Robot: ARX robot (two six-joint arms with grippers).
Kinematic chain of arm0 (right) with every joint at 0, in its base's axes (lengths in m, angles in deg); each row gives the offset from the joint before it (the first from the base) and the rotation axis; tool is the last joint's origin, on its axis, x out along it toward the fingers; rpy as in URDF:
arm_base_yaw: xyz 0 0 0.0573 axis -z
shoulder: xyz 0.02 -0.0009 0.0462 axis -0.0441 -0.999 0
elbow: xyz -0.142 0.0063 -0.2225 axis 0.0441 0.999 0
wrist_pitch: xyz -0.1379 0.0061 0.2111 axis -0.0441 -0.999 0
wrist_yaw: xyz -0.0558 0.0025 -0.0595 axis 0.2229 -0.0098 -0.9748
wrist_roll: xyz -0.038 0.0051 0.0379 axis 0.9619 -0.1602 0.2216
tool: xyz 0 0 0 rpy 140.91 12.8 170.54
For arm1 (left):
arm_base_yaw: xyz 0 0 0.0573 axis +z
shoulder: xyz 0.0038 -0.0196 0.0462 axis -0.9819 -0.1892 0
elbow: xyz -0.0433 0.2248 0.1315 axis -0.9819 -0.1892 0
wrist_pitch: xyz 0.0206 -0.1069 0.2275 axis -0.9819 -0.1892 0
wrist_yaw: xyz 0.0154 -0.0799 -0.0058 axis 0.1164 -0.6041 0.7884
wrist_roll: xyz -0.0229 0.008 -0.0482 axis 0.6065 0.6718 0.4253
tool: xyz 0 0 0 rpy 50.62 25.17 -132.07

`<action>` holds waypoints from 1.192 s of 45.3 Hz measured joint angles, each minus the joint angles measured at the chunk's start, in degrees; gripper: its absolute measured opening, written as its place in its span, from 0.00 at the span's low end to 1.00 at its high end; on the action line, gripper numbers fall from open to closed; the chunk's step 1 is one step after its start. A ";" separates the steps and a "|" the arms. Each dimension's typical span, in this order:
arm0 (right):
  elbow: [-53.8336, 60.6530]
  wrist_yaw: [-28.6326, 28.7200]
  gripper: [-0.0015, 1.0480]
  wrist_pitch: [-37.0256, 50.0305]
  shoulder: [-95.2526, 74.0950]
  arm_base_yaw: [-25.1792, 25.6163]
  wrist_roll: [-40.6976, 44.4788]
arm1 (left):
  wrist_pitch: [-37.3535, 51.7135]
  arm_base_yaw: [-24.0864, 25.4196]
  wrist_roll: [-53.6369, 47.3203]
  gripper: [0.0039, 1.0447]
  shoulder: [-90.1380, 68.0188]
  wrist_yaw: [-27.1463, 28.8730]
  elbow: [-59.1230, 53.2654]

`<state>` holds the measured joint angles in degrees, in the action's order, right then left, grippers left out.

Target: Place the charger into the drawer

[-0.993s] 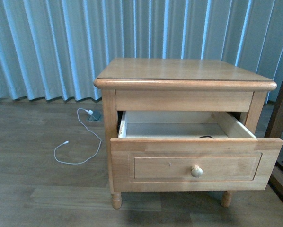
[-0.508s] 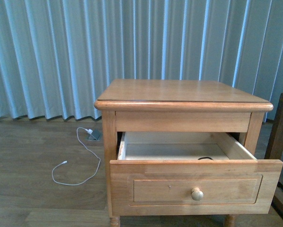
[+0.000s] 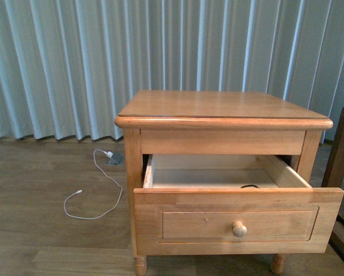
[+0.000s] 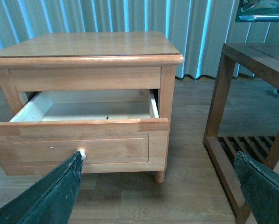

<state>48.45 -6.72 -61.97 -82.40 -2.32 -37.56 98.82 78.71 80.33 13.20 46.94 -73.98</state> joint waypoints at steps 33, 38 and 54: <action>0.00 0.02 0.92 0.00 -0.02 0.00 0.00 | -10.19 0.24 -0.02 0.04 16.13 -0.68 -5.84; 0.00 0.02 0.92 0.00 -0.02 0.00 0.02 | -10.25 0.24 -0.04 0.04 16.37 -0.66 -5.84; -1.29 -2.51 0.92 -7.23 -1.14 -2.54 1.33 | -10.27 0.24 -0.02 0.27 16.44 -0.66 -5.84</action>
<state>47.16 -9.23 -69.20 -83.53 -4.86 -36.23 88.55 78.95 80.31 29.64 46.28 -79.82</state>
